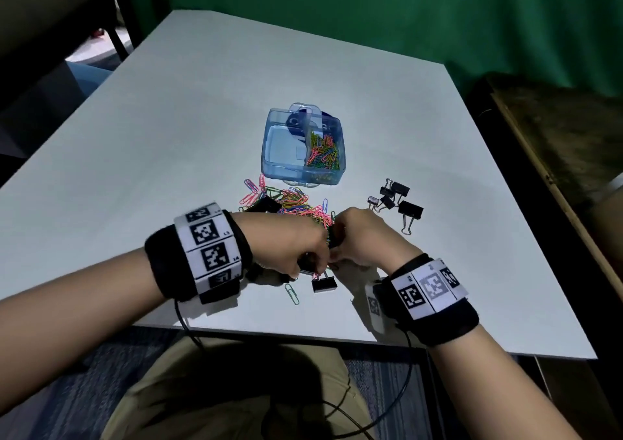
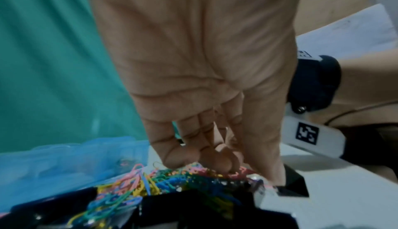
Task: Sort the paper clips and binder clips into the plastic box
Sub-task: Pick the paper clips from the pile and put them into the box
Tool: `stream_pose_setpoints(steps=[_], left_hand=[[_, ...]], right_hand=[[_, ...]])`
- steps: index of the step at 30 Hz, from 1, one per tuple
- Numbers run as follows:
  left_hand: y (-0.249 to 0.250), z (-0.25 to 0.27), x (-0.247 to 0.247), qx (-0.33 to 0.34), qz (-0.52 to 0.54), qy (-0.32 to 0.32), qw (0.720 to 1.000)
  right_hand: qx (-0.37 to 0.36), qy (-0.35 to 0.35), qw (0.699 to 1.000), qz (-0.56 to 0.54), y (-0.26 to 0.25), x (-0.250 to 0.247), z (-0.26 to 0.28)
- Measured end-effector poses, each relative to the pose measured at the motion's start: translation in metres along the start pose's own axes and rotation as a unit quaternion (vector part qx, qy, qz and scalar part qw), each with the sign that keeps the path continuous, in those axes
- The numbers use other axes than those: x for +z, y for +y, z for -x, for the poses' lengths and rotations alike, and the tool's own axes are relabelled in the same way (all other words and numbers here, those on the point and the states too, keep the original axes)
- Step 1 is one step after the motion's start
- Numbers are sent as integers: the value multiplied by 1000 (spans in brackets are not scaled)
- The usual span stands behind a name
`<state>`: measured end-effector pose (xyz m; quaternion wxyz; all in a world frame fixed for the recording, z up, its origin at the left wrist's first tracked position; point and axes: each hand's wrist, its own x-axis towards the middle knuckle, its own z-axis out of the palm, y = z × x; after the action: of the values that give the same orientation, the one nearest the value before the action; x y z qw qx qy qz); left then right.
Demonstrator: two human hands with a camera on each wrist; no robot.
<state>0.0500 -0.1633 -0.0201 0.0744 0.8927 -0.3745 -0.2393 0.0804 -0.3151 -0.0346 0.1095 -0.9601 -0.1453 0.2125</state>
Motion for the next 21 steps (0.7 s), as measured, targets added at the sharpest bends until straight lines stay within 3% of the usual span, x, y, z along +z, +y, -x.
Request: stream_pose_setpoints(steps=[7, 11, 15, 18, 21], left_hand=[[3, -8, 4, -16, -32, -18, 999], [5, -8, 5, -13, -68, 3, 998], [7, -6, 11, -36, -125, 51, 990], [10, -5, 13, -115, -140, 116, 977], [10, -6, 15, -160, -111, 110, 975]], right_hand=[[-21, 17, 997, 72, -3, 8, -10], [-38, 18, 995, 90, -2, 0, -5], [-53, -4, 998, -22, 8, -13, 1], [-48, -29, 983, -172, 19, -25, 10], [-19, -19, 969, -247, 35, -36, 11]])
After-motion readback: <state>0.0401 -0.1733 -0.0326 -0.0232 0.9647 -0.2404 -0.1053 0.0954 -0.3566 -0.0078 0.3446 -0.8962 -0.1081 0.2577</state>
